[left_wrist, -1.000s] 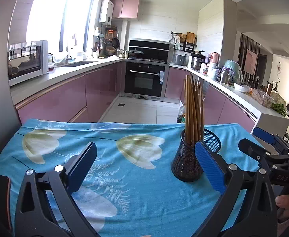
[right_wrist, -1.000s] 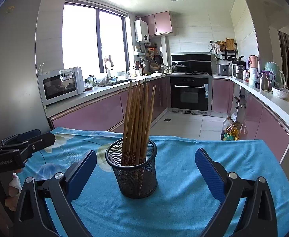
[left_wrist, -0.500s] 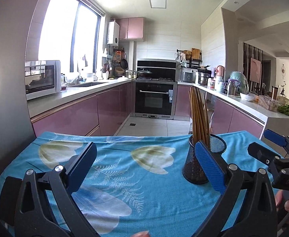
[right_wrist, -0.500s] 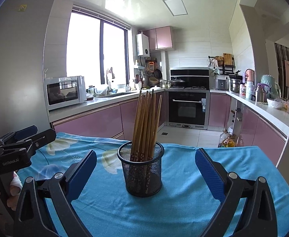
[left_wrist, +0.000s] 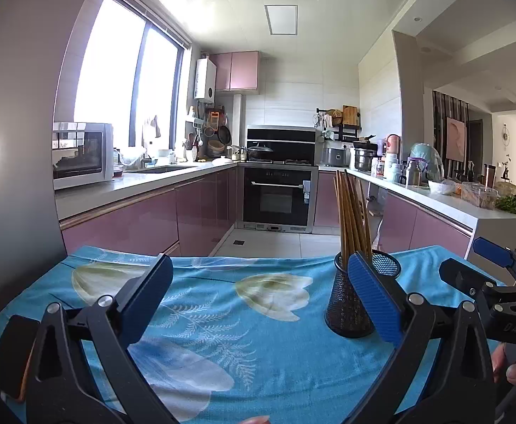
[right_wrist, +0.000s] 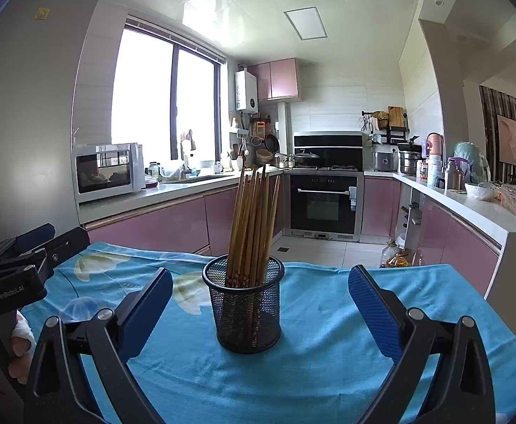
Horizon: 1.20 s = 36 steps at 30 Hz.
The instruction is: Organize utensils
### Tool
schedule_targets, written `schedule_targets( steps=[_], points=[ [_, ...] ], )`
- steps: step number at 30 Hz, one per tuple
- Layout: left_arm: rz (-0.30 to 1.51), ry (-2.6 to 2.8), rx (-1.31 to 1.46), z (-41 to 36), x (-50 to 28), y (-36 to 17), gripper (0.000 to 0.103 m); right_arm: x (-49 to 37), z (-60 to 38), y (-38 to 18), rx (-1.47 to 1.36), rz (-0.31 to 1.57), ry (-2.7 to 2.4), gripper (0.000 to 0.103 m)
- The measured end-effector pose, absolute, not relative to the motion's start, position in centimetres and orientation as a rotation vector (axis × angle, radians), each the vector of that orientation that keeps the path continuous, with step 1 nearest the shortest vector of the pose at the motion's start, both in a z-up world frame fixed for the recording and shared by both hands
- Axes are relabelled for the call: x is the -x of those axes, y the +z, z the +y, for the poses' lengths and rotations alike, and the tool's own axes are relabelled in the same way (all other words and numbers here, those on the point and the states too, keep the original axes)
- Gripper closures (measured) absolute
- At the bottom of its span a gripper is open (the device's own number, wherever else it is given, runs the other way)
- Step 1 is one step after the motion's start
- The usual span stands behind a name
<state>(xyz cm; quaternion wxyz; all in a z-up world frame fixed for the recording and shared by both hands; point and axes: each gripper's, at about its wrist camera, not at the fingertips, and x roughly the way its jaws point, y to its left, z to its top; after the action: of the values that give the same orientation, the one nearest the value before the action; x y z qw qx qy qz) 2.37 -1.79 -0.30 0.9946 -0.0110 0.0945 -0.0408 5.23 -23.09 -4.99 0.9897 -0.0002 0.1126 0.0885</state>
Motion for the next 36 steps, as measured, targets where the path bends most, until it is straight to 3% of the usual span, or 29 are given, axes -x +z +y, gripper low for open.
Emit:
schedule_targets(
  steps=[36],
  points=[
    [0.17,-0.076,0.008,-1.95,-1.74,-0.6,0.005,-4.66,-23.59,-4.59,-0.017,0.197,0.159,0.006]
  ],
)
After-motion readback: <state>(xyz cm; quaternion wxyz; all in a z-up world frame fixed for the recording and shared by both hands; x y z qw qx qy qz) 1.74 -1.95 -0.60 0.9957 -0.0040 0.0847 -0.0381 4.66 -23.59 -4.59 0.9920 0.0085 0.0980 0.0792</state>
